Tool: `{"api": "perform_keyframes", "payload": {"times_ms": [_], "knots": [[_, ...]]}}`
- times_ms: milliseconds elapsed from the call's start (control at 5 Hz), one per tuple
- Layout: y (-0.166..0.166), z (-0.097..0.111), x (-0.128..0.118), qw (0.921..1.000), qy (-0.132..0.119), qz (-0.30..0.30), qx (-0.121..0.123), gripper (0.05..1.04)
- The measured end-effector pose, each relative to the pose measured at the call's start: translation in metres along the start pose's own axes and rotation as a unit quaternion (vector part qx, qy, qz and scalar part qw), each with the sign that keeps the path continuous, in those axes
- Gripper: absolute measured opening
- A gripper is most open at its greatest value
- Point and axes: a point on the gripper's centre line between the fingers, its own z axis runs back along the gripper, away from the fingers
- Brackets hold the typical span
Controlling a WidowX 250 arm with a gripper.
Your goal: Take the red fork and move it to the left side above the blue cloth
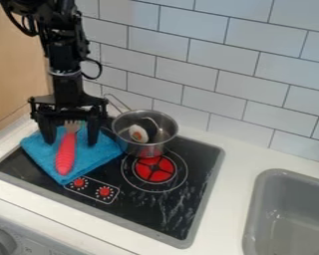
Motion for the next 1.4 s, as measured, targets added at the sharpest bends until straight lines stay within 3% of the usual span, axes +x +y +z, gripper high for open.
{"api": "perform_keyframes", "payload": {"times_ms": [200,600,800,1400], "knots": [[0.0,0.012,-0.001,0.9999,-0.01,-0.007,0.002,1.003],[-0.023,0.064,-0.003,0.9947,-0.086,-0.056,-0.003,0.999],[-0.032,0.079,-0.019,0.9929,-0.079,-0.085,0.026,0.999],[-0.032,0.08,-0.019,0.9929,-0.08,-0.083,0.027,0.999]]}}
